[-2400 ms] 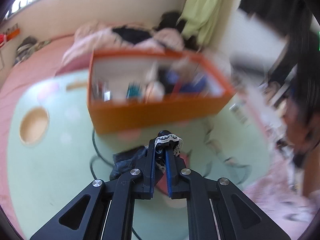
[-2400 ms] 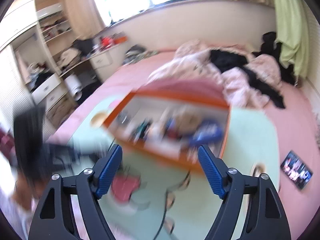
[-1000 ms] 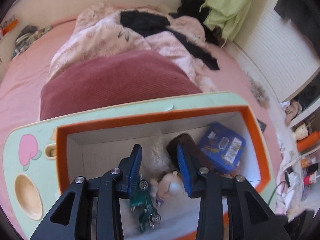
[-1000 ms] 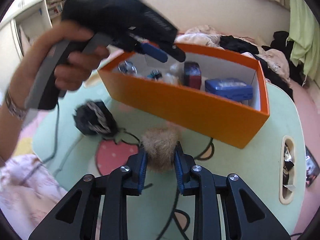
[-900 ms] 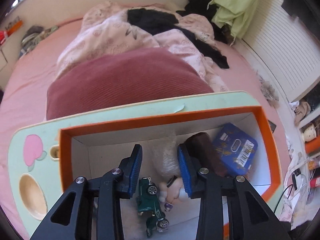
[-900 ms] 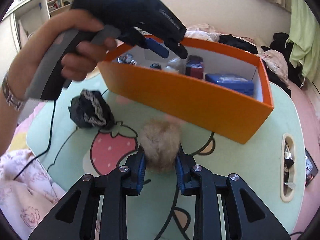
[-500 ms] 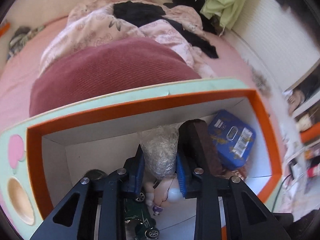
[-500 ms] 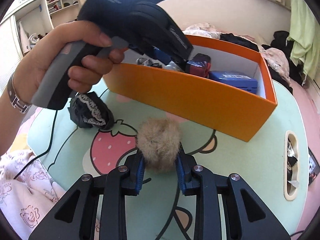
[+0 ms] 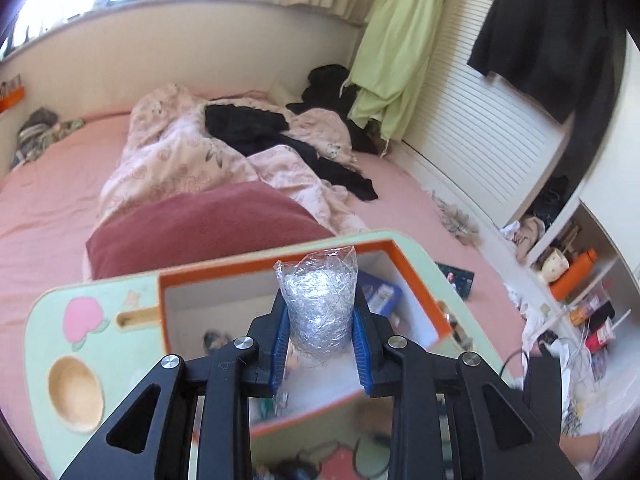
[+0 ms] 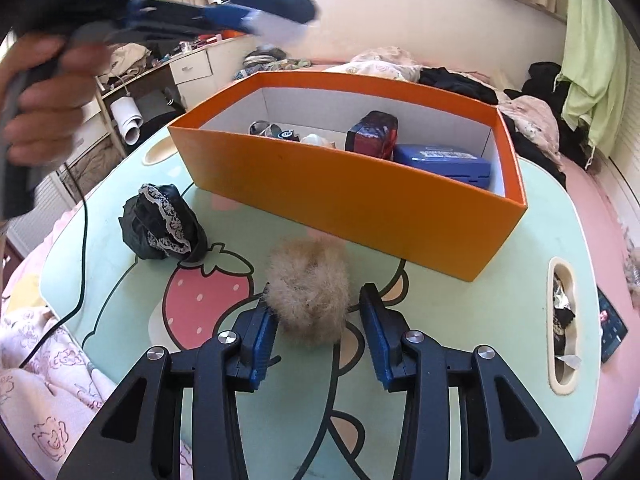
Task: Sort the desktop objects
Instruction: 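Pull the clear plastic bag out with the left tool while the right sets the fur ball down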
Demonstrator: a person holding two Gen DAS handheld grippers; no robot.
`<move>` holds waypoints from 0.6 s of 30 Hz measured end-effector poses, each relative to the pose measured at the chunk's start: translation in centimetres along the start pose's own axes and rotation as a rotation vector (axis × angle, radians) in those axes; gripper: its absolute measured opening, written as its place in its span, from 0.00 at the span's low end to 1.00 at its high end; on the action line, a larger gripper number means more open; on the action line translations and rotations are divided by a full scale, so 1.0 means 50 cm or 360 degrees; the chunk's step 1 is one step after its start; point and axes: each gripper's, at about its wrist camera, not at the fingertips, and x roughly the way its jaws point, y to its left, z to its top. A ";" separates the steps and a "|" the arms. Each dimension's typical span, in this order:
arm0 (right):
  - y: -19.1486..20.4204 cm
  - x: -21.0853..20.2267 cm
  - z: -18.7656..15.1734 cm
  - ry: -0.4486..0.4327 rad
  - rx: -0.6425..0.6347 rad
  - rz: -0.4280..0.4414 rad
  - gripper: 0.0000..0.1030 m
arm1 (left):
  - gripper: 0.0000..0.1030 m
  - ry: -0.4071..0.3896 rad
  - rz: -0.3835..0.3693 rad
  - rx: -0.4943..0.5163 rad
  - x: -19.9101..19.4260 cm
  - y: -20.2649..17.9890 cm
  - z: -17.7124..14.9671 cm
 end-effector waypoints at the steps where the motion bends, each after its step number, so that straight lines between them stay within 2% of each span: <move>1: 0.003 -0.007 -0.005 -0.0007 0.0000 -0.0003 0.41 | 0.26 0.0009 0.0004 0.0000 -0.006 0.001 -0.013; 10: -0.001 -0.004 -0.006 0.0006 0.0023 -0.0022 0.41 | 0.27 0.0197 -0.0016 -0.0007 0.014 -0.001 -0.151; 12: -0.002 -0.004 -0.005 0.0004 0.0025 -0.0027 0.41 | 0.32 0.0235 -0.0004 -0.0016 0.032 -0.002 -0.171; 14: -0.007 -0.004 -0.004 0.0001 0.0032 -0.0033 0.41 | 0.46 0.0260 -0.0005 -0.0060 0.046 0.001 -0.180; 18: -0.011 -0.013 -0.006 -0.0011 0.0048 -0.0068 0.41 | 0.54 0.0159 -0.0063 -0.0075 0.026 0.000 -0.182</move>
